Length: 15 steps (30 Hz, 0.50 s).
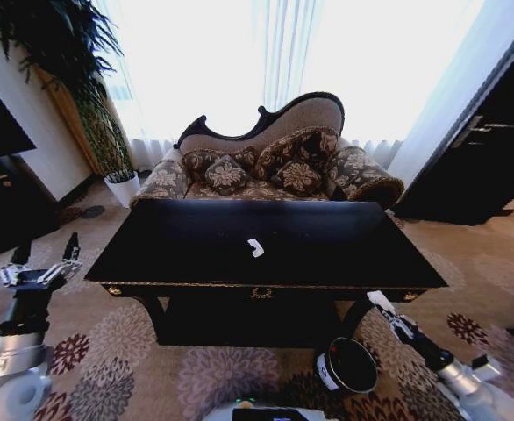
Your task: Move to the front of the table and place the trash on the table into the trash bin.
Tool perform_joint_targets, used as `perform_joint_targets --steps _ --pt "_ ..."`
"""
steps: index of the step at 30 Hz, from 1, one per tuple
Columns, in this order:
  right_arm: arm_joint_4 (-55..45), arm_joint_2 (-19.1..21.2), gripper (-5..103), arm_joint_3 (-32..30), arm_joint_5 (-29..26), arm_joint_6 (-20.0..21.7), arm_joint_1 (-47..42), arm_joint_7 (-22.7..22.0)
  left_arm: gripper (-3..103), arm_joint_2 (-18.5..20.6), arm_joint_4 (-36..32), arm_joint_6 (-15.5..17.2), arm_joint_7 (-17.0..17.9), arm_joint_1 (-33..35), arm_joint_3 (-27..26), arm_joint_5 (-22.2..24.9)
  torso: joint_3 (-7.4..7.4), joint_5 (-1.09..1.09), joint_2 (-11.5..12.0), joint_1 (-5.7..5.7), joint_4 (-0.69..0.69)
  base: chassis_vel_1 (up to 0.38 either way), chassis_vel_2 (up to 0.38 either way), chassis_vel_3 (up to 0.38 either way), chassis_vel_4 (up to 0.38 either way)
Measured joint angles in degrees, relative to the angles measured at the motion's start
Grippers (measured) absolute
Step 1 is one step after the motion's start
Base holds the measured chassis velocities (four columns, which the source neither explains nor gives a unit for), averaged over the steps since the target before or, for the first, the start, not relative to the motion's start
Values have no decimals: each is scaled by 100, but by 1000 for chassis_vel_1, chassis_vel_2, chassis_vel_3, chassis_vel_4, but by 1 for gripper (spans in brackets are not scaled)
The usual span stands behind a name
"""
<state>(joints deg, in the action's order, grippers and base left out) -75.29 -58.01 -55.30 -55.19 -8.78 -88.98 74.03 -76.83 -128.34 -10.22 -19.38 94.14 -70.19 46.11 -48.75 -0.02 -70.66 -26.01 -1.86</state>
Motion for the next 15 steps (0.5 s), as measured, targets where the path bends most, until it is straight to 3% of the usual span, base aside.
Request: perform_joint_targets --steps 5,15 --pt "377 -63 1 280 132 43 183 -45 100 25 29 0 0 -16 -22 10 0 0 0 0 0 0 0 0 0" --pt "2217 -173 1 1099 1540 -254 1000 -518 100 90 102 0 1 -21 -62 5 0 2 0 0 0 0 0 0 0"
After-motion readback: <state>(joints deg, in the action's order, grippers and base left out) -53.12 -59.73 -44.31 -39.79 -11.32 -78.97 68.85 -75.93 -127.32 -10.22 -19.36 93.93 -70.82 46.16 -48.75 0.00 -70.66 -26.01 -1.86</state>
